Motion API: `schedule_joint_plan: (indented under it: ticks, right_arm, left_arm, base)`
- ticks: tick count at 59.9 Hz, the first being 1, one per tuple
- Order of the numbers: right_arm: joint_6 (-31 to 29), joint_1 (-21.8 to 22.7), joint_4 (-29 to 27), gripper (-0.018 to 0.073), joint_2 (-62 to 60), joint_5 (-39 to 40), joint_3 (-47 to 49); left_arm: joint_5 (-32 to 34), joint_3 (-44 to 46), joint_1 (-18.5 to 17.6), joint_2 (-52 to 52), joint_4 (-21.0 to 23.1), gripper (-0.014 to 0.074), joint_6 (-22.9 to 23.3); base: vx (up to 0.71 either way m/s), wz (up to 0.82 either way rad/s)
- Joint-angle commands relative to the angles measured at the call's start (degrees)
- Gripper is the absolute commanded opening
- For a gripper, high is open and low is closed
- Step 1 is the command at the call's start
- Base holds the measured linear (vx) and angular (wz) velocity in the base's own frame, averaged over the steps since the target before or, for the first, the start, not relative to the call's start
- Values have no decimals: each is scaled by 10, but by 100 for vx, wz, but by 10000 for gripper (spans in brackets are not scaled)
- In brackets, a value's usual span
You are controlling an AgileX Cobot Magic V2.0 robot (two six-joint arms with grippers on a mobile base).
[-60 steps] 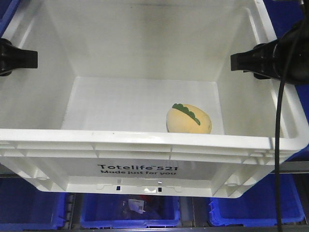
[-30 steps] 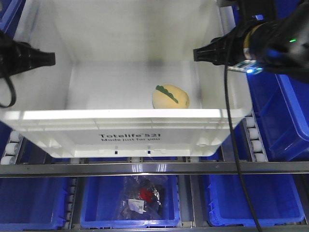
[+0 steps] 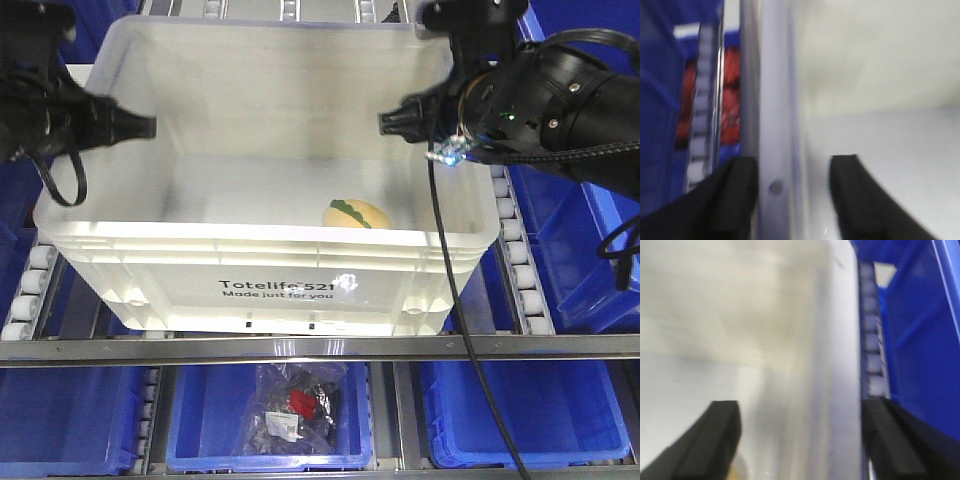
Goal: Place moving items into box and shelve
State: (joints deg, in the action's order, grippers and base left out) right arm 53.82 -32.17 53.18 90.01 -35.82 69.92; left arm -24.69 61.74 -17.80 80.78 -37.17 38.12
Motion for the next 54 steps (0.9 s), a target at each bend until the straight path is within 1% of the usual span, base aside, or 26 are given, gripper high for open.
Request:
schedule_joint_plan:
  ticks: [1,6,10,13,17,20,24,25,28,30,32,34,37,40,43,49,54]
  right_arm:
    - [6,2,30,666,-39,7,20]
    - [-15,1,12,673,-61,1,20]
    - [-57,1,-33,664,-87,-3,18]
    - [-99,1,-67,655,-105,-9,11]
    - [-156,1,-107,638,-140,-1,-18]
    - [-183,1,-122,623,-172,16,-52]
    - [-220,1,-141,603,-221,26,-95]
    - [-232,1,-149,599,-237,24,-107]
    - [-274,1,-182,582,-283,11,-136]
    - [-304,1,-205,575,-313,3,-153]
    - [-333,1,-231,569,-343,-3,-170]
    - [-362,1,-256,566,-373,-9,-186]
    - [-403,1,-295,565,-419,-20,-210]
    - [-434,1,-331,565,-461,-35,-230]
    - [-458,1,-355,565,-497,-49,-245]
    - [-495,1,-376,564,-564,-91,-271]
    - [-490,1,-378,561,-606,-120,-288]
  left_arm:
    - [30,23,-4,-42,-15,601,2]
    - [-4,23,-6,-72,-15,657,2]
    - [-46,23,-15,-97,-15,666,-3]
    - [-88,23,-23,-120,-12,664,-20]
    - [-140,23,-34,-150,16,660,-56]
    - [-171,22,-40,-175,57,652,-104]
    - [-208,15,-48,-213,129,633,-180]
    - [-212,12,-50,-224,151,627,-205]
    - [-216,0,-54,-252,204,610,-259]
    - [-212,-12,-54,-276,251,597,-303]
    - [-208,-21,-54,-291,281,584,-331]
    - [-206,-36,-54,-314,322,572,-367]
    - [-207,-57,-54,-344,361,555,-406]
    - [-206,-77,-54,-369,395,542,-424]
    - [-206,-103,-54,-396,419,531,-431]
    - [-206,-148,-54,-442,435,510,-431]
    - [-206,-180,-54,-473,434,484,-432]
  base:
    - [0,0]
    - [0,0]
    - [0,0]
    - [0,0]
    - [0,0]
    - [0,0]
    - [0,0]
    - [0,0]
    - [0,0]
    - [0,0]
    - [0,0]
    - [0,0]
    - [0,0]
    - [0,0]
    - [0,0]
    - [0,0]
    - [0,0]
